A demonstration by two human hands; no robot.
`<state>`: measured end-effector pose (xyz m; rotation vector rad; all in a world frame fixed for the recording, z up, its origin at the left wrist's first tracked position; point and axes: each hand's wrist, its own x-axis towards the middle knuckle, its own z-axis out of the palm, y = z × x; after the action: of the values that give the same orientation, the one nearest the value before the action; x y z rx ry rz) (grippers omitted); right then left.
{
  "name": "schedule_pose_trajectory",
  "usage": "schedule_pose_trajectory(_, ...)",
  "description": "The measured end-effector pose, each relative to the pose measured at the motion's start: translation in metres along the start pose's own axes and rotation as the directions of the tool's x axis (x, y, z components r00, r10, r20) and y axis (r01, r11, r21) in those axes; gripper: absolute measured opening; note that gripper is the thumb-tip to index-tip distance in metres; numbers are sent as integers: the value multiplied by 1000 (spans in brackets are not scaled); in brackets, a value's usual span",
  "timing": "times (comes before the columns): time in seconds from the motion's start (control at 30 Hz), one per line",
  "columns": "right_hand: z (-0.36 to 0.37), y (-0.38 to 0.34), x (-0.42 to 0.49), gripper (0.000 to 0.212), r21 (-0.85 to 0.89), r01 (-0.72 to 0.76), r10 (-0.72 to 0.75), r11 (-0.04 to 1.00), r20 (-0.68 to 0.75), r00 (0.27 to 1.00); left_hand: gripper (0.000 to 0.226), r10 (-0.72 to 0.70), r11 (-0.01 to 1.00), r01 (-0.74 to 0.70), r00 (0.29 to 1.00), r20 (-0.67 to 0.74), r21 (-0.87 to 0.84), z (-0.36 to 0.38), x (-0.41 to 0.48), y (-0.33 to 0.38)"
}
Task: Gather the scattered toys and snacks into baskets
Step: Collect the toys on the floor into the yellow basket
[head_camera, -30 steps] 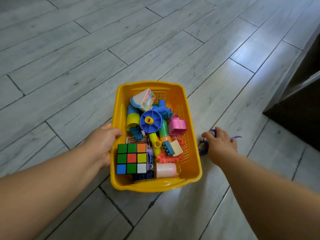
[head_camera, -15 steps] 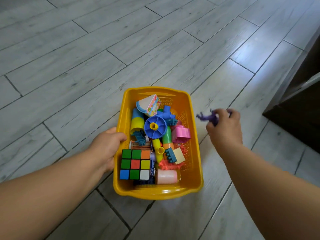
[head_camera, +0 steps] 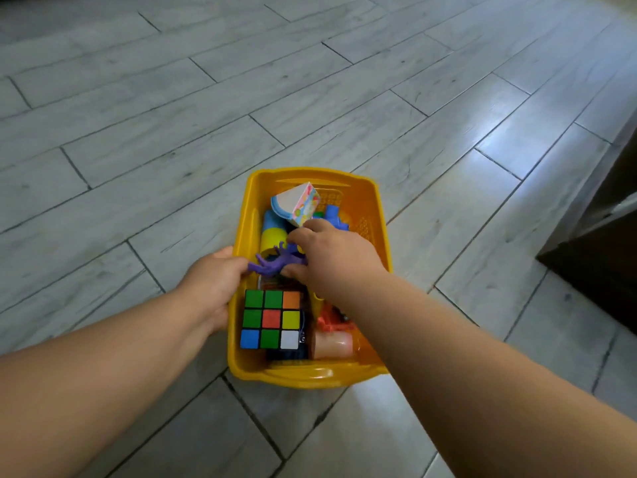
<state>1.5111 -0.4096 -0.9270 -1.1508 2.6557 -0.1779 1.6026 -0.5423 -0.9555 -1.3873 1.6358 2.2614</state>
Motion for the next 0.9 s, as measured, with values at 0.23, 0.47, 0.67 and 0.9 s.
schedule_pose_trajectory(0.23, -2, -16, 19, 34, 128, 91, -90, 988, -8, 996, 20, -21, 1000, 22, 998, -62, 21, -38, -14, 10)
schedule_pose_trajectory(0.47, -45, -25, 11, 27, 246, 78, -20, 966, -231, 973, 22, -32, 999, 28, 993, -112, -36, -32, -53, 50)
schedule_pose_trajectory(0.67, -143, -9, -46, 42, 337, -260, 378, 905, -355, 855, 22, -11, 1000, 8, 995, -103, -27, -12, -120, 126)
schedule_pose_trajectory(0.9, -312, -16, -114, 75, 489, -453, 537, 746, -39, 843, 22, 22, 999, -20, 999, -43, 43, 35, -234, 255)
